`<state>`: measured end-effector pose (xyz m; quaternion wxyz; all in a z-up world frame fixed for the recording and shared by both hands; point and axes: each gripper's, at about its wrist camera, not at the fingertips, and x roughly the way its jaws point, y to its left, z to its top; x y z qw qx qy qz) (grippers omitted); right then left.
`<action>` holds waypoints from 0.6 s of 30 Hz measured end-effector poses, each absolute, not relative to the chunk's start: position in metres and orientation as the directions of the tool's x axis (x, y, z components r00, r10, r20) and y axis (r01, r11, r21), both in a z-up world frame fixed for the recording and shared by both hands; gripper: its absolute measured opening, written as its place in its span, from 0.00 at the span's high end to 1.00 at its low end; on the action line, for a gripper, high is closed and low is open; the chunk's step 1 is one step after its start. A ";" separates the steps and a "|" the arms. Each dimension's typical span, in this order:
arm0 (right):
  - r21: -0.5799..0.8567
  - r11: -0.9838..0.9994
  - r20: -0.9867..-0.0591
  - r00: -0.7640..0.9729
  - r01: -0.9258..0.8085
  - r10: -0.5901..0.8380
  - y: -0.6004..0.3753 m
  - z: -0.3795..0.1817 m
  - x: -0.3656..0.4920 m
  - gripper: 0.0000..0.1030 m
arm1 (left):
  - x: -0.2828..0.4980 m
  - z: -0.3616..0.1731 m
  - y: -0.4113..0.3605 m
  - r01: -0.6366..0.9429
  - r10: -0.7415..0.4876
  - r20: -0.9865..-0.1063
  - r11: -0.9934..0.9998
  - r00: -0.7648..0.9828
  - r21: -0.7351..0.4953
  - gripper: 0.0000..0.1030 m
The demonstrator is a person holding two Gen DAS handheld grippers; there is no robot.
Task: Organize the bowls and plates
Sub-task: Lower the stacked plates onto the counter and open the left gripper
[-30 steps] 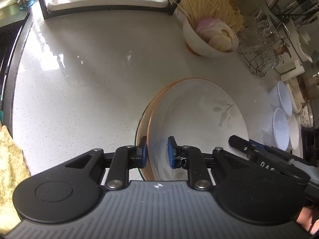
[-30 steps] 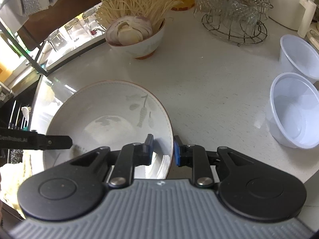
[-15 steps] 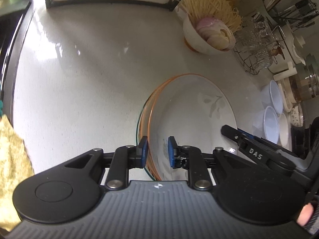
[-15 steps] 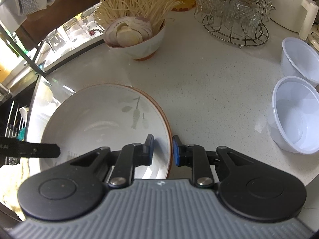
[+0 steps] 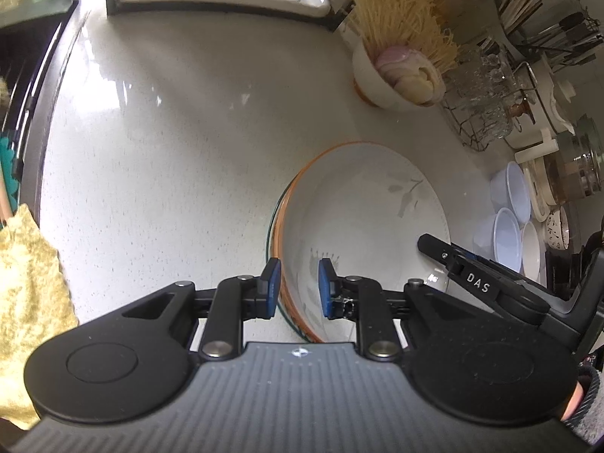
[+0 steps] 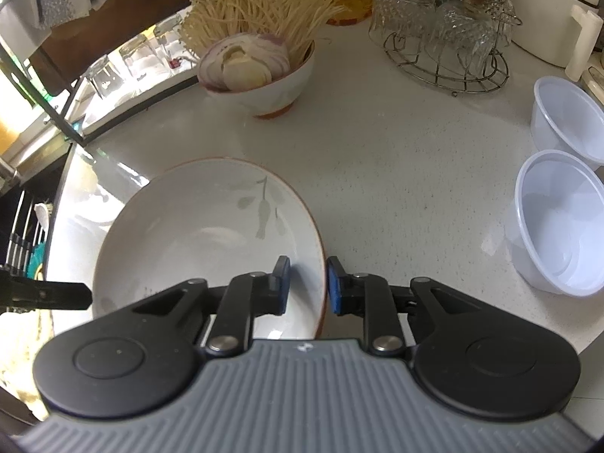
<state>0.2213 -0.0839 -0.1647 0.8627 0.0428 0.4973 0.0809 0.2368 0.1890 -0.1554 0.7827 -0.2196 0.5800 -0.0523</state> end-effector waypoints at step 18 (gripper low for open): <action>0.229 0.962 -0.636 0.726 -0.146 0.262 -0.096 -0.042 0.186 0.77 | 0.237 -0.044 0.158 0.023 -0.297 -0.748 0.935 0.594 -0.354 0.77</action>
